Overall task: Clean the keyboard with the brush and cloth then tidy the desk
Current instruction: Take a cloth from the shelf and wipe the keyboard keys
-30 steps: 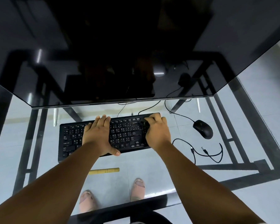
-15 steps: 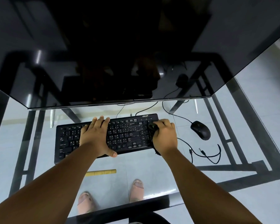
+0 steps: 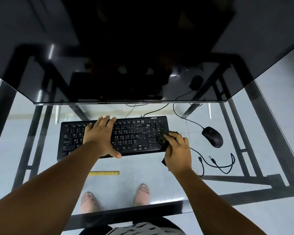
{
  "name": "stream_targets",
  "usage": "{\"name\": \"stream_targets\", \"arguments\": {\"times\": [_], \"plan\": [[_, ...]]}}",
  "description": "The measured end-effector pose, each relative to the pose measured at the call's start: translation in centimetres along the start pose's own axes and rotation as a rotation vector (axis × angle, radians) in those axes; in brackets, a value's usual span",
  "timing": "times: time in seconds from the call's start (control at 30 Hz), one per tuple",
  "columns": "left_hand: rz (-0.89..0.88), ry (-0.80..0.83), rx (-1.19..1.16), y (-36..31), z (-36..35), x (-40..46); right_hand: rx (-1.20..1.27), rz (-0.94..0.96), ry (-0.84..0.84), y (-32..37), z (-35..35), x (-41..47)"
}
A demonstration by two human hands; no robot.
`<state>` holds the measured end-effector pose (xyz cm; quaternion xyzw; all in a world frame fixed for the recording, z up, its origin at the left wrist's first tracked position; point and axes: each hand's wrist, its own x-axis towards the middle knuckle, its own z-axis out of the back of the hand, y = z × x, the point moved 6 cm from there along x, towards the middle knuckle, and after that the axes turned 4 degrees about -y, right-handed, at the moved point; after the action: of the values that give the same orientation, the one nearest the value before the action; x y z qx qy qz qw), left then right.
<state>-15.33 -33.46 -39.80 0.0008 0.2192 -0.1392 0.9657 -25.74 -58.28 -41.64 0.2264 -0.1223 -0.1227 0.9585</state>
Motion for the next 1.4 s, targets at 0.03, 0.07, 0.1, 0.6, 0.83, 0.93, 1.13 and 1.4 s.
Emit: {"name": "stream_targets", "arguments": {"times": [0.03,0.07,0.1,0.6,0.83,0.93,1.13,1.4], "plan": [[0.004,0.001,0.001,0.0,0.1,0.0,0.009,0.006,-0.003,0.0,0.0,0.0],[0.011,0.002,0.0,0.1,0.1,-0.1,0.019,0.027,0.005,0.3,-0.1,0.2],[0.017,0.003,-0.001,0.1,0.1,-0.1,0.026,0.075,0.031,1.1,-0.4,0.2],[0.035,0.005,-0.011,0.0,-0.2,-0.2,0.1,0.252,0.081,0.7,0.6,-0.5],[0.022,-0.013,-0.032,0.0,-0.5,-0.3,0.073,0.459,0.298,4.6,-2.1,-0.4],[0.01,-0.014,-0.041,0.0,-0.8,-0.3,0.116,0.367,0.249,2.4,-1.0,0.0],[0.01,-0.012,-0.049,0.5,-1.0,-0.3,0.123,0.315,0.239,5.7,-2.8,-0.7],[0.003,-0.007,-0.067,0.7,-1.4,-0.2,0.1,0.331,0.214,5.4,-2.7,-0.4]]}}
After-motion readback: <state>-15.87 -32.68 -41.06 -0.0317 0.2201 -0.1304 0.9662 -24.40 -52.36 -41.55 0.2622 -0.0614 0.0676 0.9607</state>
